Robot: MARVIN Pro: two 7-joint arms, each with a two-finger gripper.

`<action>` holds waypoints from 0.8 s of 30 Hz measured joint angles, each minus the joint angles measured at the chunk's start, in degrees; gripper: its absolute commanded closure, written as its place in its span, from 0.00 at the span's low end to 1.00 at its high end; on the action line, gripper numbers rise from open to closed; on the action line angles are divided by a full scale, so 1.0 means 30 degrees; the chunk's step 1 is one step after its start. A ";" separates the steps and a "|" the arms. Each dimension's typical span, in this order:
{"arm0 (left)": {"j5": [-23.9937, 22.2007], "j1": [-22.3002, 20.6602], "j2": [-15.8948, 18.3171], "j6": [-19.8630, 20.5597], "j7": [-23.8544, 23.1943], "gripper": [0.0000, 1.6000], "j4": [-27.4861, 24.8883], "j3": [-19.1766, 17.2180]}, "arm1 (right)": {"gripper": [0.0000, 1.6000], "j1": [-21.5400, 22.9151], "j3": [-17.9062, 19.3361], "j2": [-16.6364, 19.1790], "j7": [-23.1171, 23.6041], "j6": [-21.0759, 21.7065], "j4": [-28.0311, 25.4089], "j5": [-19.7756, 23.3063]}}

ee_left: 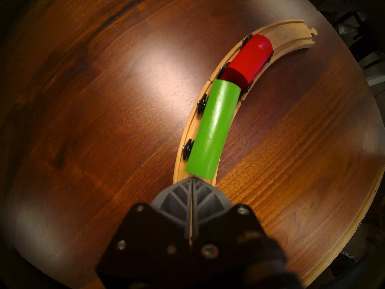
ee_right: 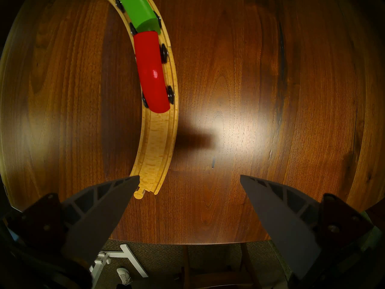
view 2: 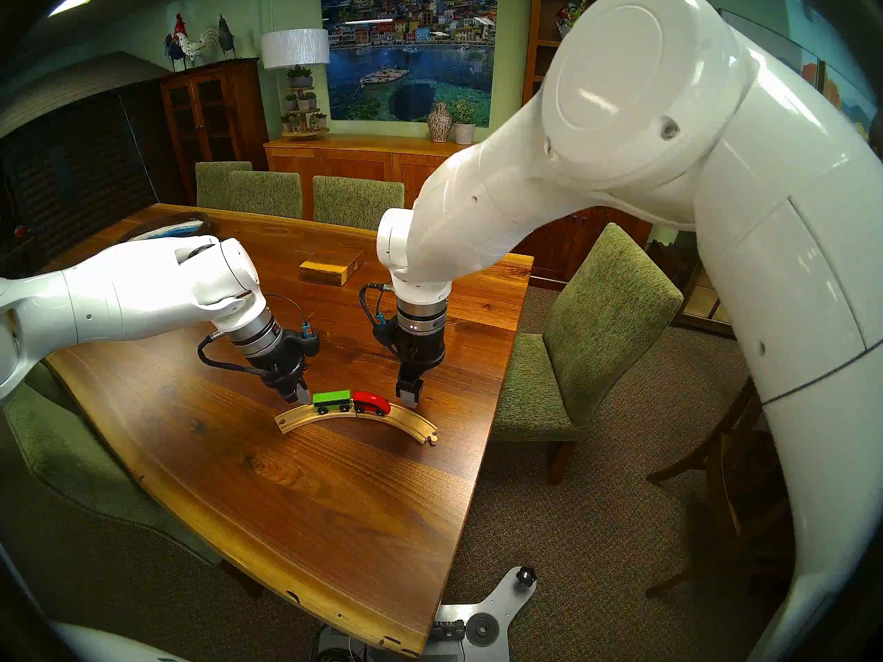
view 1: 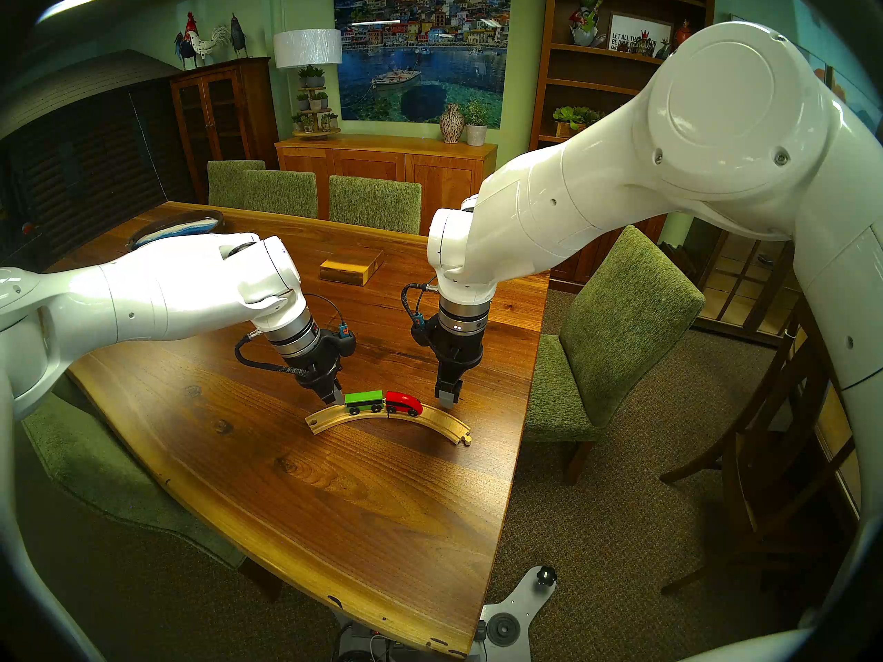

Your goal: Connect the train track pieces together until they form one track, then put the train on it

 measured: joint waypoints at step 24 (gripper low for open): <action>-0.0565 0.0344 -0.1694 -0.0440 0.0026 1.00 0.1057 -0.0408 | 0.00 -0.0004 0.0007 0.0006 -0.0002 0.0006 0.0001 -0.0007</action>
